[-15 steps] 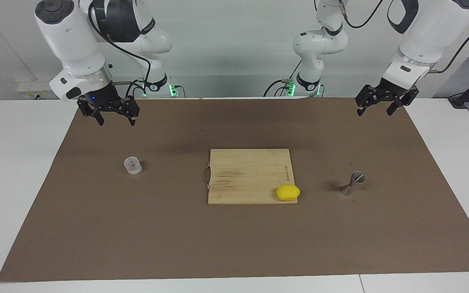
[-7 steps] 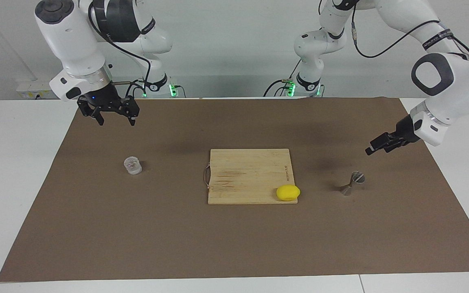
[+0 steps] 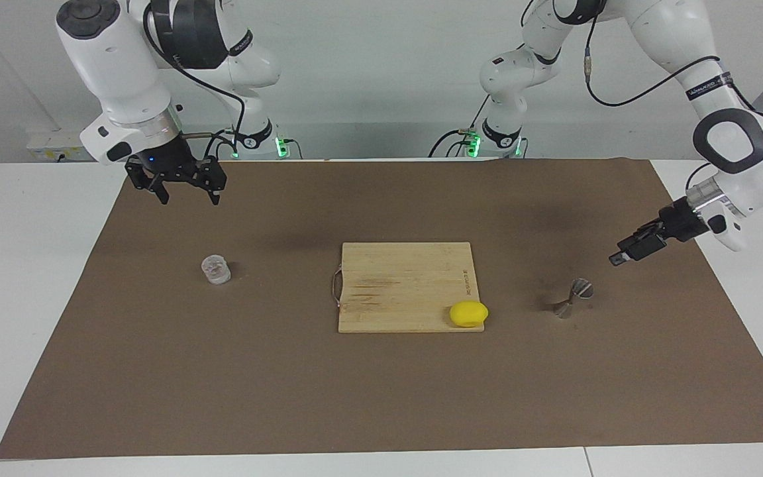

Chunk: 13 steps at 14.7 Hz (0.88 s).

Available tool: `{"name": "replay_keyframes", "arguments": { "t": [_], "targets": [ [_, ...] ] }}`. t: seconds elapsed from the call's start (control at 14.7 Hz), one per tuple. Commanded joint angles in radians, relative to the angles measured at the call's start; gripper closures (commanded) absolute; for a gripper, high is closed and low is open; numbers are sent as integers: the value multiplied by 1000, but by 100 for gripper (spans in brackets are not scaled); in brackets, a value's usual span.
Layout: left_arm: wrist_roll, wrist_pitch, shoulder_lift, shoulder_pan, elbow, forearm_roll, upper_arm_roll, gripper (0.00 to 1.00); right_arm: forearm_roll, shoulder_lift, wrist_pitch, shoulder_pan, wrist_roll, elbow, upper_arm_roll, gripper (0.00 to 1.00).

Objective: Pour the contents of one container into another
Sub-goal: 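Open the left gripper and reach toward the small steel cup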

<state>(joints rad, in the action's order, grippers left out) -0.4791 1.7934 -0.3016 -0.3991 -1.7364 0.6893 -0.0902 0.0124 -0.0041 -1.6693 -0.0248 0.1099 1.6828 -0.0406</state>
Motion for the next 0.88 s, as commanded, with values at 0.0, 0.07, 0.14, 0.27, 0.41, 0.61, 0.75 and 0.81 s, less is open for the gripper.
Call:
{"name": "replay_keyframes", "arguments": {
  "t": [0.0, 0.07, 0.14, 0.27, 0.41, 0.61, 0.75, 0.81],
  "targets": [
    [-295, 81, 6, -23, -83, 131, -10, 0, -3, -19, 0, 11, -16, 17, -4, 0],
    [-388, 112, 4, -30, -98, 175, -11, 0, -3, -19, 0, 11, -16, 17, -4, 0],
    [-462, 142, 3, -32, -118, 220, -11, 0, -3, -19, 0, 11, -16, 17, -4, 0],
    [-529, 181, -11, -32, -152, 321, -13, 0, -3, -19, 0, 10, -16, 17, -4, 0],
    [-529, 182, -25, -30, -164, 380, -14, 0, -3, -19, 0, 11, -16, 17, -4, 0],
    [-520, 184, -30, -27, -198, 478, -20, 0, -3, -19, 0, 11, -16, 17, -4, 0],
    [-513, 190, -33, -23, -209, 535, -23, 0, -3, -19, 0, 11, -16, 17, -4, 0],
    [-500, 189, -36, -24, -209, 539, -28, 0, -3, -19, 0, 11, -16, 17, -4, 0]
  ]
}}
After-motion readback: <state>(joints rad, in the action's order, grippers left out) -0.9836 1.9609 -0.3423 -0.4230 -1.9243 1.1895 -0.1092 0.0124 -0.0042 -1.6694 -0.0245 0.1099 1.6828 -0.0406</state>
